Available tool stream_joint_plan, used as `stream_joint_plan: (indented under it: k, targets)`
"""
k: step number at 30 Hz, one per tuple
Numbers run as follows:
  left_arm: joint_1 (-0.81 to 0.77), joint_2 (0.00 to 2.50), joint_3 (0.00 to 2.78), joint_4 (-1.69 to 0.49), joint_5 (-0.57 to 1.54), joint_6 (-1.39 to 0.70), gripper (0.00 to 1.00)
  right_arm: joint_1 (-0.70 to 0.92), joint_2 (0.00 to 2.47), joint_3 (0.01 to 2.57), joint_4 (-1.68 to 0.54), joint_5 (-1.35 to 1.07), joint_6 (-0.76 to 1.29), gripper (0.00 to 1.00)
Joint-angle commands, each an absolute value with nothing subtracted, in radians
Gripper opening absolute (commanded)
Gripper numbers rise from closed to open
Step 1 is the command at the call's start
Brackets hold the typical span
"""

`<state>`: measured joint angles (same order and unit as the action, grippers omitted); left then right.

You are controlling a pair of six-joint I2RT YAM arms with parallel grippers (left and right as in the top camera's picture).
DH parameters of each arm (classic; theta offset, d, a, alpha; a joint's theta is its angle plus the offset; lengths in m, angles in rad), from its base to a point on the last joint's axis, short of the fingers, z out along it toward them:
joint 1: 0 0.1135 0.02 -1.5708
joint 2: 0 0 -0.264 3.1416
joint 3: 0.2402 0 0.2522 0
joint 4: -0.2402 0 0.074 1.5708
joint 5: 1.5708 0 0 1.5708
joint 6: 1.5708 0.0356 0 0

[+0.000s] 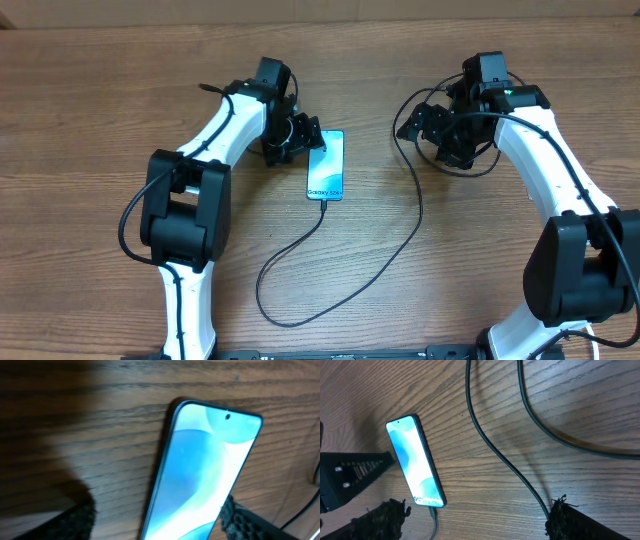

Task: Plug charger to phone and switch on socket
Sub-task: 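Open the left gripper and lift it away from the phone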

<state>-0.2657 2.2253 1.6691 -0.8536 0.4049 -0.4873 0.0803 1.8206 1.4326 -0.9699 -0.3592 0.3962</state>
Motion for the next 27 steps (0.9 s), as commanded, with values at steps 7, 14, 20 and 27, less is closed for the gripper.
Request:
stream_joint_plan:
  k: [7, 14, 20, 27]
  targets:
    - [-0.223, 2.223, 1.719, -1.031, 0.132, -0.369, 0.99, 0.083, 1.801, 1.441, -0.969, -0.361, 0.387, 1.00]
    - [-0.223, 2.074, 1.765, -1.149, -0.051, -0.362, 1.00, 0.083, 1.801, 1.441, -0.968, -0.360, 0.388, 1.00]
    - [-0.223, 1.876, 1.765, -1.187, -0.063, -0.362, 1.00, 0.083, 1.801, 1.441, -0.968, -0.358, 0.387, 1.00]
    - [-0.223, 1.648, 1.765, -1.250, -0.059, -0.362, 1.00, 0.083, 1.801, 1.441, -0.968, -0.350, 0.388, 1.00]
